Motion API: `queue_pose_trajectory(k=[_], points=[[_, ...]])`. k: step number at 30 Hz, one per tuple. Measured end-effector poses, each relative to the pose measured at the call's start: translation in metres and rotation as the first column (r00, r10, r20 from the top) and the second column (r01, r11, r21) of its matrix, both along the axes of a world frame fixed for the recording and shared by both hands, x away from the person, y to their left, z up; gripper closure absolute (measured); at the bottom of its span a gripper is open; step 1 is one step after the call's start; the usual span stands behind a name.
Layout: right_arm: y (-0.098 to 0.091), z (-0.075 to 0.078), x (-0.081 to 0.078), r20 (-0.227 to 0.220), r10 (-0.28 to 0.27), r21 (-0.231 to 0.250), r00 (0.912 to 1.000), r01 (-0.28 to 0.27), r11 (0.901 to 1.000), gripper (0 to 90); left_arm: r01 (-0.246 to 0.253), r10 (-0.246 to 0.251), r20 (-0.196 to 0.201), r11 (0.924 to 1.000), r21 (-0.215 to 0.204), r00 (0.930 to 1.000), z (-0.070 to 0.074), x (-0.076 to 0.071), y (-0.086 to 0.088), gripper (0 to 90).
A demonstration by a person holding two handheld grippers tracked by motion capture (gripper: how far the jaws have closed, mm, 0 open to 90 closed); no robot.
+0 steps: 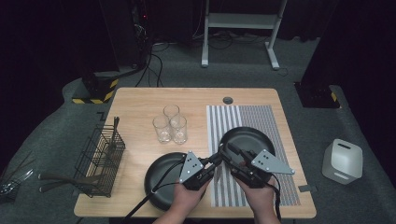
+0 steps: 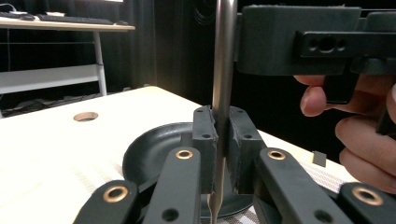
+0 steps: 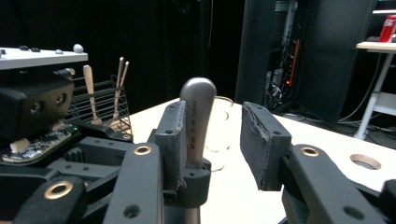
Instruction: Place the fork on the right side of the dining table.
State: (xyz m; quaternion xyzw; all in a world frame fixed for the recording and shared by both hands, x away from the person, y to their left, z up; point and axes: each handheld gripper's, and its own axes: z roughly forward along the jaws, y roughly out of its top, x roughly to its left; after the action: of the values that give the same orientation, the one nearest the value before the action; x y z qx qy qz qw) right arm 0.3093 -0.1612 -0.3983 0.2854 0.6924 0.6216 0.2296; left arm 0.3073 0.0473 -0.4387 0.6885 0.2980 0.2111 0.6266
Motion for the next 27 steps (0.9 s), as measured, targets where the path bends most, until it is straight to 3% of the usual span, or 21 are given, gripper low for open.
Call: queue_pose_trajectory(k=[6, 27], points=[[0.004, 0.0, -0.001, 0.002, 0.01, -0.004, 0.9999, -0.01, 0.9999, 59.7, 0.015, -0.014, -0.001, 0.9999, 0.004, 0.9999, 0.001, -0.001, -0.005, 82.2], [0.003, -0.002, -0.001, -0.002, -0.013, 0.001, 0.9999, 0.013, 0.9999, 71.2, 0.043, -0.043, 0.004, 0.999, 0.013, 0.9991, 0.0, -0.003, -0.013, 81.3]])
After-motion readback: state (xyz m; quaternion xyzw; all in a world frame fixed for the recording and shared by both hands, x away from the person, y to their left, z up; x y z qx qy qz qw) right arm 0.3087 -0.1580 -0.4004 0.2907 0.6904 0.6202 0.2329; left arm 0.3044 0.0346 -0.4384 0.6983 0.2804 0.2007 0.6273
